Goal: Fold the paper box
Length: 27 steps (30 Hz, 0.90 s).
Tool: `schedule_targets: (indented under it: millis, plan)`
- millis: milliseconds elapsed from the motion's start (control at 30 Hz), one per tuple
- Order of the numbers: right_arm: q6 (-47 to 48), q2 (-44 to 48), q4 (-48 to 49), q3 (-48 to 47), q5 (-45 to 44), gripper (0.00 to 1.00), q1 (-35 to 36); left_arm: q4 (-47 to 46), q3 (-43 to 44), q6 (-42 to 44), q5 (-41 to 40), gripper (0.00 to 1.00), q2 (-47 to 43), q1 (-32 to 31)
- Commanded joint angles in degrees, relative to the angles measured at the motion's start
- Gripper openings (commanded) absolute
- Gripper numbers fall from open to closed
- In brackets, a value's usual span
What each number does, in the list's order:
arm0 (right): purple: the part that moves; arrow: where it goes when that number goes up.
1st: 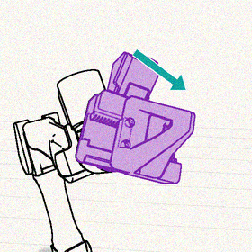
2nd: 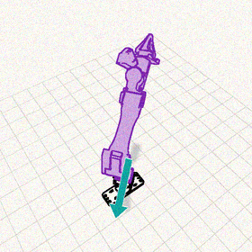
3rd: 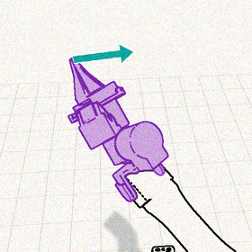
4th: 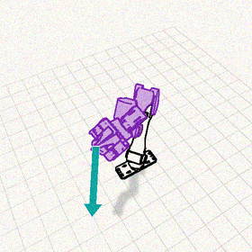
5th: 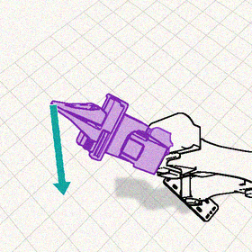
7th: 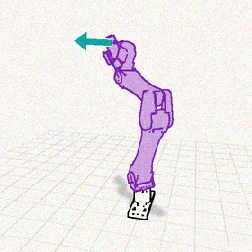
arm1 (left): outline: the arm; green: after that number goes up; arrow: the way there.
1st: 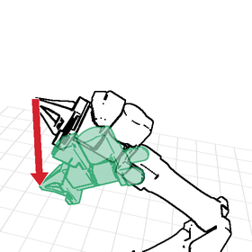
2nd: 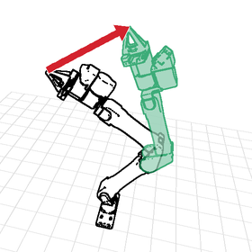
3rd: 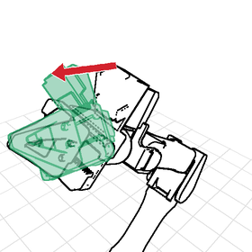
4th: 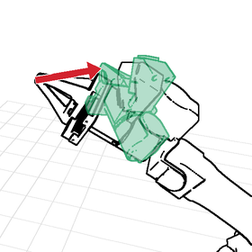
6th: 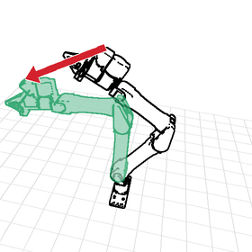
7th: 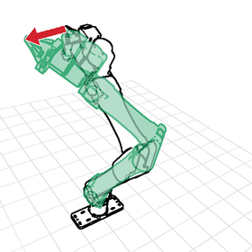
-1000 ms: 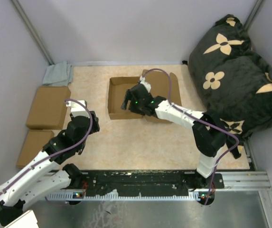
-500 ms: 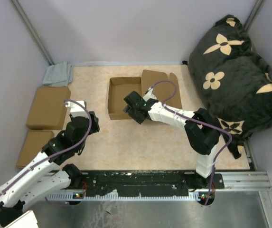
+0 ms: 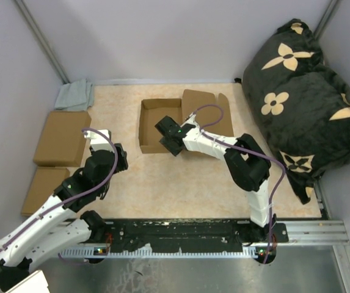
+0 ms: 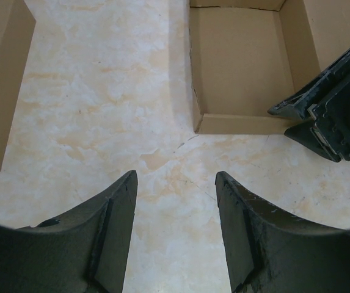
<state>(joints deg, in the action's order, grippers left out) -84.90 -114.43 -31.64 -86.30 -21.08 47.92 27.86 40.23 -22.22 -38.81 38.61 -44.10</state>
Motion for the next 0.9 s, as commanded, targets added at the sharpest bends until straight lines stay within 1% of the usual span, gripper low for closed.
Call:
schedule_targets:
  millis: [0, 67, 167, 233, 267, 333, 400, 433, 567, 667, 700, 867]
  plan:
    - [-0.35, -0.7, -0.53, -0.86, -3.28, 0.42, -0.44, -1.15, -0.45, -0.09, 0.47, 0.61, -0.23, 0.33]
    - [1.85, -0.32, -0.77, 0.39, -4.21, 0.33, -0.61, -1.18, -0.34, -0.08, 0.53, 0.61, 0.03, 0.38]
    - [8.67, 1.59, -1.0, 3.48, -6.86, 0.15, -1.06, -1.14, -0.44, -0.15, 0.67, 0.61, 0.18, 0.35]
    - [14.18, 4.65, -0.85, 6.55, -8.97, 0.1, -1.31, -1.38, -0.55, -0.28, 1.07, 0.61, 0.29, 0.33]
    - [18.91, 6.13, 0.66, 8.72, -9.25, 0.08, -1.45, -1.71, -0.66, -0.37, 1.52, 0.61, 0.5, 0.34]
    - [28.27, 9.01, 2.41, 12.2, -9.64, 0.07, -1.51, -2.56, -0.68, -0.93, 2.62, 0.61, 1.3, 0.34]
    - [35.33, 11.06, 2.59, 15.36, -9.93, 0.07, -1.6, -3.84, -0.82, -1.79, 3.74, 0.61, 3.14, 0.41]
    - [37.42, 11.93, 1.96, 16.78, -10.4, 0.08, -1.6, -4.46, -0.95, -2.51, 3.97, 0.61, 4.26, 0.41]
    - [40.9, 16.08, 0.35, 22.37, -12.29, 0.1, -1.6, -5.68, -1.16, -7.0, 3.01, 0.61, 10.86, 0.41]
    - [39.08, 18.72, -3.15, 25.37, -18.59, 0.13, -1.51, -5.01, -0.04, -10.99, 2.35, 0.61, 15.79, 0.41]
    - [39.85, 19.15, -3.15, 26.5, -20.14, 0.13, -1.49, -4.75, 0.47, -12.02, 1.97, 0.61, 17.11, 0.41]
    - [51.05, 23.78, 3.8, 32.92, -22.26, 0.16, -1.49, -6.71, 2.81, -10.79, 1.31, 0.63, 21.31, 1.31]
